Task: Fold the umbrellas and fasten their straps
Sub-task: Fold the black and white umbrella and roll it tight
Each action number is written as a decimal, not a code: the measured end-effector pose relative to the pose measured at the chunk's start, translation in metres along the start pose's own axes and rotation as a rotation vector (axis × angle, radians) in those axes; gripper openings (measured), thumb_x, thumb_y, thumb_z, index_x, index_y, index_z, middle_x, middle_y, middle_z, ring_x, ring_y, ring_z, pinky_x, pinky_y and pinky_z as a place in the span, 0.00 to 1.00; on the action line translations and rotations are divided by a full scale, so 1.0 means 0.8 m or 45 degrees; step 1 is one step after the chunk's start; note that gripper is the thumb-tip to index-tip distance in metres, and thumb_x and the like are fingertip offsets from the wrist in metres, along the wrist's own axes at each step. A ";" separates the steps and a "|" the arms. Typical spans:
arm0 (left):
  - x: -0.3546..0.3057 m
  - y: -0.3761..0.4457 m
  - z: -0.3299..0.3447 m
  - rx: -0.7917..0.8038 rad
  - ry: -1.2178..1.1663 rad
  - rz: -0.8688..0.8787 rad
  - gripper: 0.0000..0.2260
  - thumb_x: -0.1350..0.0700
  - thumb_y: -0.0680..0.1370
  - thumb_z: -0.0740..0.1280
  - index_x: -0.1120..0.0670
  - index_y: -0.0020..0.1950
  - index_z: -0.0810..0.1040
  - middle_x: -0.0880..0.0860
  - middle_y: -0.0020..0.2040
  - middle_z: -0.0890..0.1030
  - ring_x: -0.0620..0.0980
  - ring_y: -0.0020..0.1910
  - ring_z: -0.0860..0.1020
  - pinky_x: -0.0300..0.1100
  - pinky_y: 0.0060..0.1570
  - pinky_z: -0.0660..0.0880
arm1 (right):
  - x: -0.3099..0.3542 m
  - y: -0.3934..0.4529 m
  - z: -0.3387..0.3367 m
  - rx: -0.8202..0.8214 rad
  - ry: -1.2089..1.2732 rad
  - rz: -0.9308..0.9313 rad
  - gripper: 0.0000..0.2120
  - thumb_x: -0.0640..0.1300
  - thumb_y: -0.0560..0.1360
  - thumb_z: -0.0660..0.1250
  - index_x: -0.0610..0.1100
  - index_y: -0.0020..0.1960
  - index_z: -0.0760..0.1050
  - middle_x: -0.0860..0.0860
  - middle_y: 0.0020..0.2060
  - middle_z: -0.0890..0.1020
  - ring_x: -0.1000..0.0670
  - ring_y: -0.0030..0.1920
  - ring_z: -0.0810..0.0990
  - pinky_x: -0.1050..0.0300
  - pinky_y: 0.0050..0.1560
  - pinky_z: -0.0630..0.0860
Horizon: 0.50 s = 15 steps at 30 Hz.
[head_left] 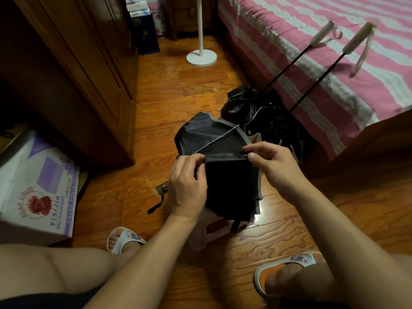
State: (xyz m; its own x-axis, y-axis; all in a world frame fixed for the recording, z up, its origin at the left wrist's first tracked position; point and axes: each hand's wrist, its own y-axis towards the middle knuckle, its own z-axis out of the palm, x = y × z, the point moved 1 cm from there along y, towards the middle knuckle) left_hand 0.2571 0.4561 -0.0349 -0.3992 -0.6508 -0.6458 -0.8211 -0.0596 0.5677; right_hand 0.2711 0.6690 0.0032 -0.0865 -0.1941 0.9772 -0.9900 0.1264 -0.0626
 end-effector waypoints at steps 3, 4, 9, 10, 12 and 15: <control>-0.002 0.001 0.004 -0.007 -0.047 -0.036 0.08 0.66 0.76 0.71 0.55 0.51 0.82 0.51 0.47 0.77 0.52 0.47 0.77 0.52 0.47 0.78 | -0.003 0.003 0.000 -0.029 0.017 0.014 0.11 0.39 0.81 0.67 0.49 0.58 0.83 0.51 0.54 0.85 0.54 0.56 0.83 0.58 0.57 0.78; -0.003 -0.002 0.006 0.015 -0.097 -0.127 0.07 0.64 0.77 0.71 0.53 0.51 0.81 0.50 0.49 0.76 0.52 0.49 0.77 0.54 0.49 0.78 | -0.003 0.004 0.001 -0.036 0.033 0.011 0.10 0.38 0.81 0.67 0.49 0.58 0.83 0.51 0.54 0.85 0.54 0.56 0.83 0.58 0.56 0.78; -0.005 -0.014 0.009 0.353 -0.355 -0.742 0.24 0.48 0.79 0.69 0.39 0.72 0.65 0.41 0.64 0.72 0.46 0.66 0.72 0.58 0.66 0.73 | 0.001 0.006 -0.001 -0.058 0.115 -0.011 0.10 0.36 0.80 0.68 0.47 0.55 0.84 0.50 0.51 0.86 0.55 0.54 0.84 0.67 0.49 0.78; -0.004 -0.015 0.008 0.423 -0.339 -0.738 0.29 0.47 0.79 0.69 0.37 0.76 0.60 0.40 0.65 0.71 0.47 0.68 0.71 0.58 0.67 0.72 | 0.000 0.006 -0.002 -0.057 0.111 -0.014 0.10 0.36 0.80 0.67 0.47 0.56 0.84 0.50 0.52 0.86 0.55 0.54 0.84 0.66 0.49 0.78; 0.000 -0.011 0.006 0.567 -0.244 -0.719 0.35 0.47 0.79 0.68 0.37 0.79 0.51 0.41 0.64 0.70 0.50 0.69 0.71 0.59 0.68 0.72 | 0.000 0.005 -0.003 -0.055 0.085 -0.012 0.10 0.37 0.80 0.67 0.47 0.57 0.83 0.50 0.53 0.86 0.56 0.55 0.84 0.65 0.50 0.78; 0.001 0.000 0.002 0.670 -0.073 -0.751 0.35 0.46 0.81 0.66 0.41 0.82 0.49 0.41 0.59 0.75 0.53 0.65 0.76 0.57 0.65 0.74 | 0.001 0.005 -0.005 -0.064 0.085 -0.002 0.09 0.37 0.80 0.67 0.46 0.57 0.83 0.51 0.52 0.86 0.57 0.54 0.84 0.65 0.50 0.78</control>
State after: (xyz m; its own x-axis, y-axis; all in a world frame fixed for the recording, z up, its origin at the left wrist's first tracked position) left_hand 0.2563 0.4568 -0.0359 0.1529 -0.5823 -0.7984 -0.9831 -0.0075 -0.1828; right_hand 0.2673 0.6729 0.0043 -0.0756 -0.1290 0.9888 -0.9832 0.1748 -0.0524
